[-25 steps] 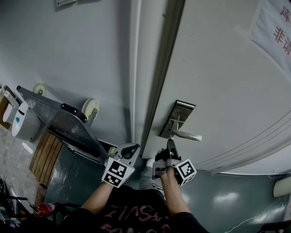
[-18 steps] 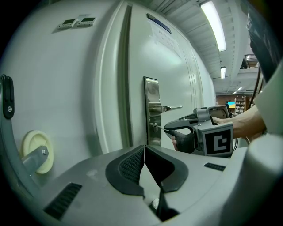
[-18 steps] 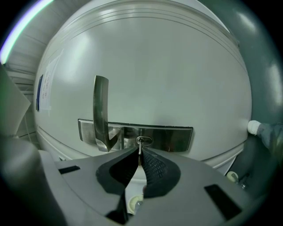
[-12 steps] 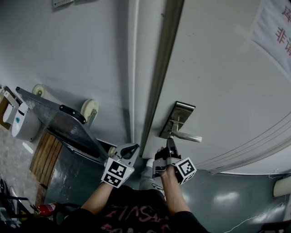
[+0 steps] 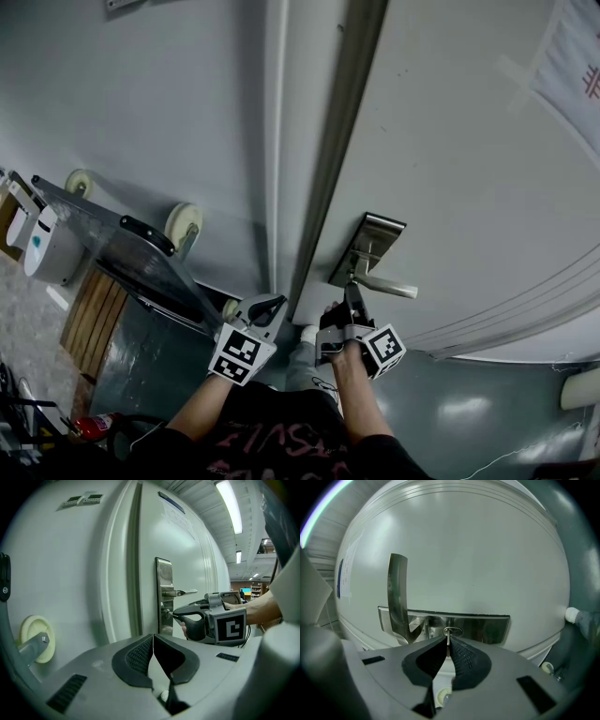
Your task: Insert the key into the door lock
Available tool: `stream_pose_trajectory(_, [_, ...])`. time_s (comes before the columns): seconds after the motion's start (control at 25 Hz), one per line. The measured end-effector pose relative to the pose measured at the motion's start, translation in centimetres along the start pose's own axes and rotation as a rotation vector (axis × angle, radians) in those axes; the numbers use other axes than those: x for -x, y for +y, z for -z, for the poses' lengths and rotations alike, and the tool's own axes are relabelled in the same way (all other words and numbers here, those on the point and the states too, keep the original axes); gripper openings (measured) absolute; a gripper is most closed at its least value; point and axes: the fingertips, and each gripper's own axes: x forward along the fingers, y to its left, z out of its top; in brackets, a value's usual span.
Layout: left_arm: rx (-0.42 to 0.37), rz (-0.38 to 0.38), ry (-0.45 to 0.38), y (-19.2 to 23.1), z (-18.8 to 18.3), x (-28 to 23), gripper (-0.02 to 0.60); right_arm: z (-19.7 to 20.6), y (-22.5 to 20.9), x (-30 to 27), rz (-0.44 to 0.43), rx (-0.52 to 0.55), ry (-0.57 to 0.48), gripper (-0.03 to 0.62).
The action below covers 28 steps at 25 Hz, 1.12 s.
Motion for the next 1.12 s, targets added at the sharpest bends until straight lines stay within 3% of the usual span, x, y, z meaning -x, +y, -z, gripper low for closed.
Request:
stream_pose_trajectory(0.72, [-0.016,0.025,0.001,-0.9,-0.2,-0.8,0.016,0.1,0.1,-0.1,0.005,0.072,0.055,0.080])
stream_pose_trajectory(1.12, [-0.021,0.026,-0.007,-1.1,0.0,0.0,0.017,0.6,0.8,1.0,-0.012,0.246,0.090,0.112])
